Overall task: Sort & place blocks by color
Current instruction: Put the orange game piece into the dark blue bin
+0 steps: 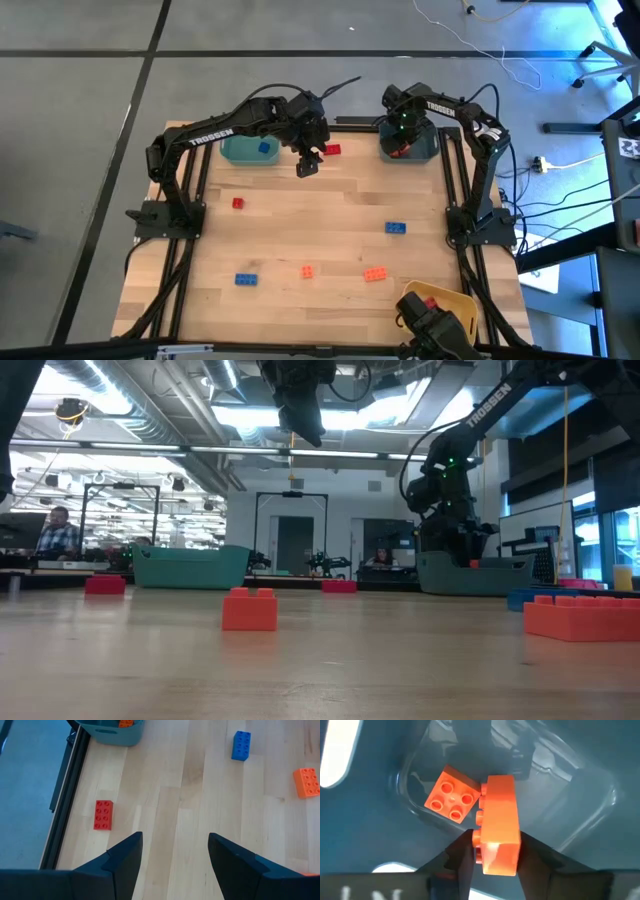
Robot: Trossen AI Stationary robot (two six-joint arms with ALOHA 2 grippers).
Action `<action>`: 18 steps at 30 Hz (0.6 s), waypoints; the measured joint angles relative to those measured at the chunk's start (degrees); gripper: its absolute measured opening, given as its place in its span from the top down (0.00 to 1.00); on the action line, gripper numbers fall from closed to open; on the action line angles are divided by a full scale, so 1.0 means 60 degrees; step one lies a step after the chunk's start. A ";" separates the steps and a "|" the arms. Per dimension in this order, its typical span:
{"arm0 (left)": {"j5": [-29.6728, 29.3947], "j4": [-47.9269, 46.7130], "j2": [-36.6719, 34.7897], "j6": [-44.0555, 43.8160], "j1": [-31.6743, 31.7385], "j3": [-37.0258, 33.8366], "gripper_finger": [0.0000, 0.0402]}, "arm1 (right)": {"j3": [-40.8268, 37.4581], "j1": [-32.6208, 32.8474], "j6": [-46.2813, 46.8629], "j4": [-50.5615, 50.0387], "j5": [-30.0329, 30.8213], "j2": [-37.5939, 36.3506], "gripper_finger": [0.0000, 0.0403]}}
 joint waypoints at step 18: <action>0.0000 0.0000 -0.0003 -0.0004 -0.0004 0.0000 0.46 | 0.0000 0.0000 0.0232 -0.0565 -0.0011 0.0000 0.63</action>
